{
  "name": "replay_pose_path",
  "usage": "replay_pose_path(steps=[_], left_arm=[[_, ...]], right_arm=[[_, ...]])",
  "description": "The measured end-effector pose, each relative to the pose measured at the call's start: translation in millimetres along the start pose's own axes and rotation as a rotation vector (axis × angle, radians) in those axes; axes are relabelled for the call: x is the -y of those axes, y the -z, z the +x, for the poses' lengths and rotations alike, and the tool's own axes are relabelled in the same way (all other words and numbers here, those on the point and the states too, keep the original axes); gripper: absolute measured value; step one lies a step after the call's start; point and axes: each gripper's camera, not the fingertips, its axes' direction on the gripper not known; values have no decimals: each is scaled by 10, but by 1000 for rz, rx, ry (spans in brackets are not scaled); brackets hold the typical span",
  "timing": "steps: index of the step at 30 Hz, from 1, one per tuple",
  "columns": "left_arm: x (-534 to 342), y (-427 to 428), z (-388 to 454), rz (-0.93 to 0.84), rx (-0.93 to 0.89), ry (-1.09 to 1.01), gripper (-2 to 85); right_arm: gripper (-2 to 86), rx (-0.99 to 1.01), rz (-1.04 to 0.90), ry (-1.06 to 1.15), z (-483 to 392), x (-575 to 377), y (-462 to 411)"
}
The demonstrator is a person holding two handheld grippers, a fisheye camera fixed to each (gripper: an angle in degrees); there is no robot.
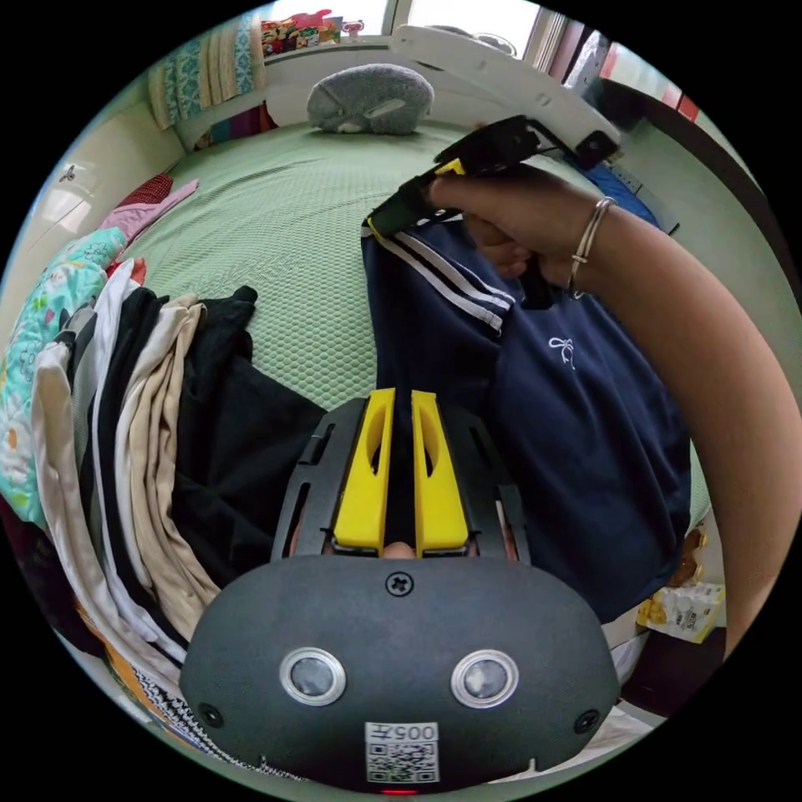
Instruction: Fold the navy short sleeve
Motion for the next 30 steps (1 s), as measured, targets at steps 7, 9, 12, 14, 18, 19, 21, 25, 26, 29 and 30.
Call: replay_pose_path(steps=[7,9,12,14,18,19,21,25,26,29,30], left_arm=[[-50,265,162,41,45,26,59],[-91,471,216,95,67,44,62],[-113,598,346,122,78,37,64],[-91,586,459,104,61,13,63],[-17,539,666,38,34,-2,61],[-13,546,692,30,32,-6,60],[-12,581,790,0,30,-27,58],[-13,593,911,-40,42,-46,57],[-9,596,945,-48,40,-42,57],[-4,647,1069,-49,50,-51,57],[-6,683,1128,-47,60,-54,57]], right_arm=[[41,66,103,-66,221,-275,486],[46,70,120,-60,287,-457,777],[48,14,123,-21,244,-748,981],[48,6,92,-8,195,-909,974],[31,-37,-5,22,76,-1167,719],[28,-41,-23,27,67,-1193,667],[19,-86,-99,21,75,-1297,465],[9,-48,-77,-5,192,-1480,531],[6,-55,-78,2,230,-1547,553],[6,-25,-73,-47,363,-1709,594],[9,-4,-65,-74,403,-1768,595]])
